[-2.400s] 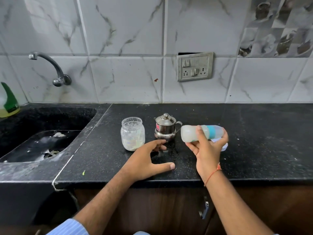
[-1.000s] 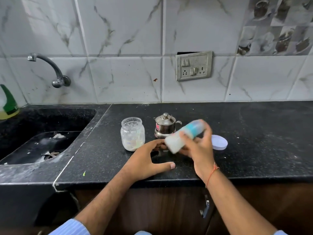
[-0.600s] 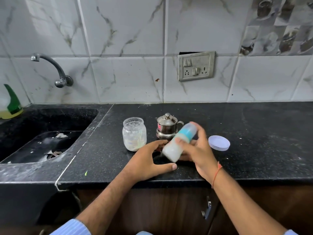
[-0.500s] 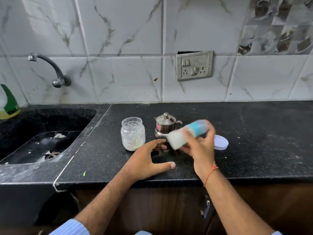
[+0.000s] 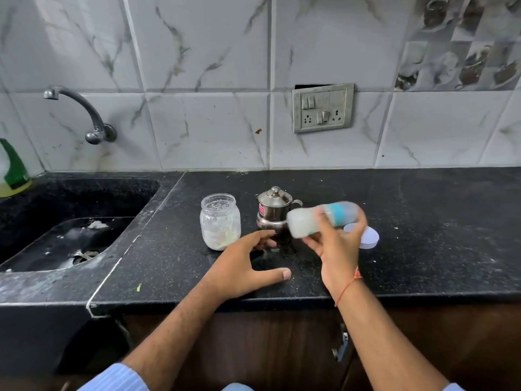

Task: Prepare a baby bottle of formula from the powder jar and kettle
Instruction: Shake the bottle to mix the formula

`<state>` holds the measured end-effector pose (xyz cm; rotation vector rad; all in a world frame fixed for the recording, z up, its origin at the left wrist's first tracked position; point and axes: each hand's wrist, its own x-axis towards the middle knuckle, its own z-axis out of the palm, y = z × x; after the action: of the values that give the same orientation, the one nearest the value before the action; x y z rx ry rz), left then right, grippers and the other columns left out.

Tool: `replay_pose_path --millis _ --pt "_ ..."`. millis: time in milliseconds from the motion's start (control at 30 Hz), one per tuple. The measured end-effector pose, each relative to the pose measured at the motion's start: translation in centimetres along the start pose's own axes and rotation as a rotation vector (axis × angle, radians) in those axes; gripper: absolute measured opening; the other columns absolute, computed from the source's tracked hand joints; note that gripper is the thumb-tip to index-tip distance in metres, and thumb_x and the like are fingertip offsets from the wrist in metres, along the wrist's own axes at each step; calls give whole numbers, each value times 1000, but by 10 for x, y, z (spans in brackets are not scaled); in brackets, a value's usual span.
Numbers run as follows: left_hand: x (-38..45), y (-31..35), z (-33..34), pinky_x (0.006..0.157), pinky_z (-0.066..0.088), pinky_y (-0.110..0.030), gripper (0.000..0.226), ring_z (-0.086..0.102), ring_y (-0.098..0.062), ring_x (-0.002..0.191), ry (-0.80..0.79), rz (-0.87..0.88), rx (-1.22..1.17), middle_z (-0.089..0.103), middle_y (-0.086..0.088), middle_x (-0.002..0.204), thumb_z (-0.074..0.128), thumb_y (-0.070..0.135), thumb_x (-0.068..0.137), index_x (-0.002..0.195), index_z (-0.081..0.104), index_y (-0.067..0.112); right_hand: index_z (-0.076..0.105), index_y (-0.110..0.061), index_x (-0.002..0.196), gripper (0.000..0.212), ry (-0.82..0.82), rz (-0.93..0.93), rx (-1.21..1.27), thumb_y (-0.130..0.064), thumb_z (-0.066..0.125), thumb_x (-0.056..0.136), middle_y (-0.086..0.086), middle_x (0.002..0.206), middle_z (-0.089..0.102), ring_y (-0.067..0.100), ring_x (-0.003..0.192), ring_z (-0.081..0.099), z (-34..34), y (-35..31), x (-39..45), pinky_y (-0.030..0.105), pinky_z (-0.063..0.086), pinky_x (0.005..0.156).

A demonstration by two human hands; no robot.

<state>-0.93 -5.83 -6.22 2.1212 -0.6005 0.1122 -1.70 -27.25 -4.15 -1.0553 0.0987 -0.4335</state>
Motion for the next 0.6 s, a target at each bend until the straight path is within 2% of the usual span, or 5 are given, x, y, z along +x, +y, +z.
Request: replay_pose_path --millis 133,267,367,500,600 --pt "-1 0 -1 117 50 -28 101 61 9 130 4 7 22 70 24 136 92 73 69 155 57 33 47 -36 141 69 -214 53 -153 -10 83 89 15 116 74 28 97 79 3 0 -2 43 64 65" --pt "-1 2 -1 117 48 -25 99 62 10 128 0 -3 14 71 25 131 92 72 69 154 57 36 43 -33 141 66 36 4 37 -13 82 92 13 132 66 35 114 74 1 -1 1 50 66 71" --pt "-1 2 -1 113 51 -24 96 62 11 127 9 2 43 70 25 134 93 68 71 153 59 31 50 -42 139 74 -226 12 -267 -13 90 84 13 119 74 32 107 77 4 4 -4 54 67 75" --pt "-1 3 -1 104 51 -17 73 64 12 121 7 -20 100 72 27 126 93 58 80 143 61 39 50 -51 135 81 -142 -27 -316 -31 98 72 4 113 76 22 101 79 10 5 -10 51 67 74" --pt "0 1 0 101 58 -28 68 68 7 115 13 -28 111 75 23 122 89 60 83 141 63 34 46 -57 137 86 -180 -105 -520 -48 98 69 -8 122 71 10 104 75 14 6 -11 40 67 78"
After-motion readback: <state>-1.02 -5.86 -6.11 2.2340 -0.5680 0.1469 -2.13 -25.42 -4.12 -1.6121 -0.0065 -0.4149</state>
